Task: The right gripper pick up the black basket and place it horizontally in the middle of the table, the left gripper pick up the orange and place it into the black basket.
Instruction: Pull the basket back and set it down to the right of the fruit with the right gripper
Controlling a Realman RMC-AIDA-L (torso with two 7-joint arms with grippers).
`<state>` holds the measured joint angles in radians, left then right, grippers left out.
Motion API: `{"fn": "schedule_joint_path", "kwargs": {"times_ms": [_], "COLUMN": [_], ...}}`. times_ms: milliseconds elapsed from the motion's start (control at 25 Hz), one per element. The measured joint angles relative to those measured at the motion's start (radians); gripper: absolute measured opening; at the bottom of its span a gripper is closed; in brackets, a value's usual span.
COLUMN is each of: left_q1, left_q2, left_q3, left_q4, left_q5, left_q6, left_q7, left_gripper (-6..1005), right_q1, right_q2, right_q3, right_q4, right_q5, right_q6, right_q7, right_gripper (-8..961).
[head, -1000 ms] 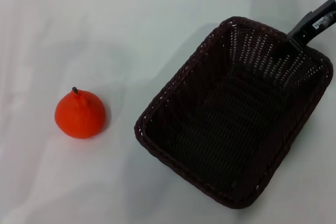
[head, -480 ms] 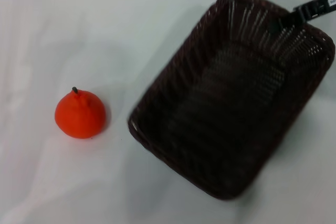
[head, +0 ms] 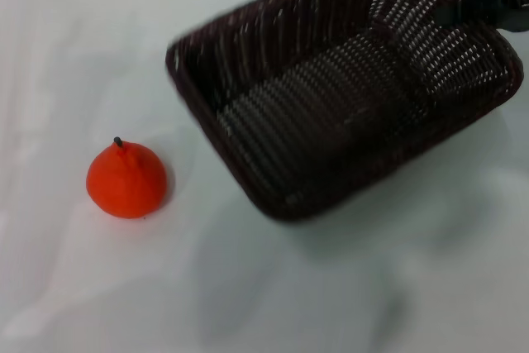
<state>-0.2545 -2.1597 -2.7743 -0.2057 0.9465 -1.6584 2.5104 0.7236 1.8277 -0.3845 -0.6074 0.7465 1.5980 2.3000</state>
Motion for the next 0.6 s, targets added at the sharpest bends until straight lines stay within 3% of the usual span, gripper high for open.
{"fn": "schedule_joint_path", "kwargs": {"times_ms": [120,280,600], "left_q1": [-0.004,-0.011,-0.014], "left_q2": [0.000,0.001,0.002], "left_q3": [0.002,0.003,0.005], "left_q4": [-0.002,-0.003,-0.003], "left_q5": [0.003,0.008,0.009], "left_q6": [0.003,0.013,0.017], "left_q7": [0.000,0.003,0.004], "left_gripper": [709,709,711], "right_q1": [-0.022,-0.037,-0.032], "right_q2": [0.017,0.060,0.122], "right_q3": [0.016,0.012,0.014], "right_q4": [0.026,0.044,0.052], "right_q5": [0.002,0.000,0.010], "right_q6": [-0.067,-0.157,-0.189], "right_q7": [0.048,0.090,0.127], "right_gripper": [187,187,186]}}
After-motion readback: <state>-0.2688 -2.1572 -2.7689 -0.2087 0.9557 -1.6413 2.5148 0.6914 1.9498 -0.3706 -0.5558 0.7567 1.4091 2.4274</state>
